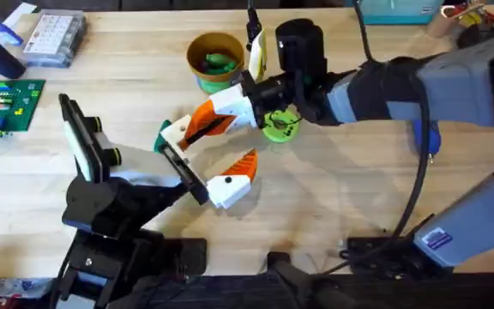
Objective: Pick up the gripper from the table and insert it into the empty holder that is missing its gripper. Then pick up a screw, insert it into the mounting hole, and use the screwdriver to tighten it. Finally, clean up the table by picking up the vegetable and placing it into the bucket.
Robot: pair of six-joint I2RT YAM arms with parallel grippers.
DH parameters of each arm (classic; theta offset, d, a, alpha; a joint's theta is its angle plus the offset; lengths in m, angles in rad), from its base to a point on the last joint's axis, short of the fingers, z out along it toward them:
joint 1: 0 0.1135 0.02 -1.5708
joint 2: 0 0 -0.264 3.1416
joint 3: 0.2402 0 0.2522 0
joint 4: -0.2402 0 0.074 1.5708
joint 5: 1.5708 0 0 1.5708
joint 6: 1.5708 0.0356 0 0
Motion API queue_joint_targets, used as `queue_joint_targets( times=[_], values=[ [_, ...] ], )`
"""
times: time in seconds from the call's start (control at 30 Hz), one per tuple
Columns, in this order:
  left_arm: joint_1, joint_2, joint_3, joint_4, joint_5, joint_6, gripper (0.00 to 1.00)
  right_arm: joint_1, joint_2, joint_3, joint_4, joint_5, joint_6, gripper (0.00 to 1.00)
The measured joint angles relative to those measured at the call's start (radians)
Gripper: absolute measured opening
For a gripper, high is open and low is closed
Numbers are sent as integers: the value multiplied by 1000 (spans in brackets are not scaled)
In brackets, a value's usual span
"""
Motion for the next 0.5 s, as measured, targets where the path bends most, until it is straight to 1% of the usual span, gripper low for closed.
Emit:
queue_joint_targets(
  times=[0.33,0.4,0.5],
  values=[
    [0,0,0,0,-4,0,994,3,0,0,8,4,0,7],
    [0,0,0,0,-6,1,994,3,0,0,13,4,0,64],
    [0,0,0,0,-8,4,994,3,0,0,16,5,0,111]
  ],
)
